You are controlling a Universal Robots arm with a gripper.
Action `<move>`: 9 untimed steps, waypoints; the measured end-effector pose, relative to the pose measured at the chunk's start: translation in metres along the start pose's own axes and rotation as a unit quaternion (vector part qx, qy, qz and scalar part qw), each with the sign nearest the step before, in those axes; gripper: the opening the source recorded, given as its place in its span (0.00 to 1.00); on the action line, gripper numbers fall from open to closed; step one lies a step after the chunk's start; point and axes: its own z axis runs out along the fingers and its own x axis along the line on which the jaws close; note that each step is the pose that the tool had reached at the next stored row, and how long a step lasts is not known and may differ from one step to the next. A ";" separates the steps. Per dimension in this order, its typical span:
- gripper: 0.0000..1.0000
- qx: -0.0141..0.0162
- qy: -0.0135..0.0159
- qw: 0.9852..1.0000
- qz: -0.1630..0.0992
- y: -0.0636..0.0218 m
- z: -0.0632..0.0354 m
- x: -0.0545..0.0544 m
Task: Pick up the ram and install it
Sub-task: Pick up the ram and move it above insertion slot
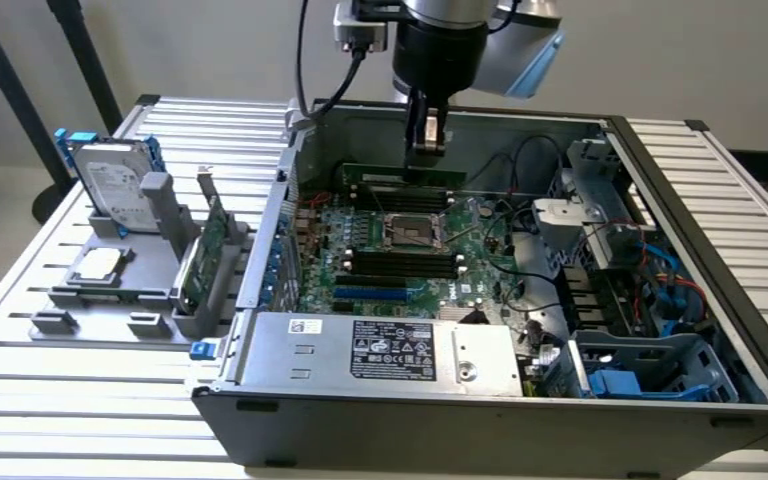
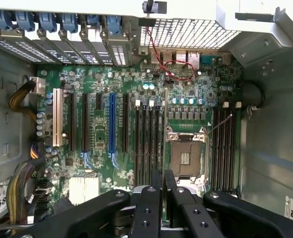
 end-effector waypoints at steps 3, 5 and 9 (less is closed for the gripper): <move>0.14 0.003 0.003 1.000 0.000 -0.0003 0.0038 0.000; 0.14 0.003 0.006 1.000 0.000 -0.0004 0.0066 0.000; 0.14 0.004 0.012 1.000 0.000 -0.0008 0.0121 0.001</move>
